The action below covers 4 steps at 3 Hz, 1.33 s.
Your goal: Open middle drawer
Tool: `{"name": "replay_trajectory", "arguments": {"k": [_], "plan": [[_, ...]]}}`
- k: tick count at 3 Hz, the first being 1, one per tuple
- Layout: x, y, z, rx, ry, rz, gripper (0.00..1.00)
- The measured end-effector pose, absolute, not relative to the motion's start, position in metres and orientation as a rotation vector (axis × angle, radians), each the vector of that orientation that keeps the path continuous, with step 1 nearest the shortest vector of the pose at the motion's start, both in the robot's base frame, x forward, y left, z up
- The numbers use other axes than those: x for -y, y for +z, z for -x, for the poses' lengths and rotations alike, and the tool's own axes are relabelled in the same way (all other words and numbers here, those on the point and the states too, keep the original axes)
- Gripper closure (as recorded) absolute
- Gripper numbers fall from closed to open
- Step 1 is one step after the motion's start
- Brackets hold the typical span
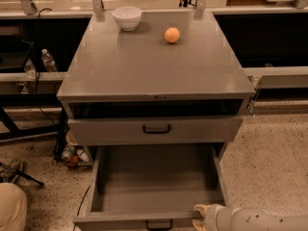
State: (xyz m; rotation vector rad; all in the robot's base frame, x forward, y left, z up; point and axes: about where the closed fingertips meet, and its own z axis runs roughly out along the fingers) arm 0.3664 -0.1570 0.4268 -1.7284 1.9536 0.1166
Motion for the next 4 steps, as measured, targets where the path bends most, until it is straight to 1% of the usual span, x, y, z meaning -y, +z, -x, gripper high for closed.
{"name": "replay_trajectory", "arguments": {"k": [2, 3, 4], "plan": [[0.156, 0.426, -0.366, -1.952, 0.12, 1.73, 0.05], [0.157, 0.43, -0.367, -1.939, 0.115, 1.744, 0.0], [0.171, 0.452, -0.375, -1.918, 0.071, 1.751, 0.0]]}}
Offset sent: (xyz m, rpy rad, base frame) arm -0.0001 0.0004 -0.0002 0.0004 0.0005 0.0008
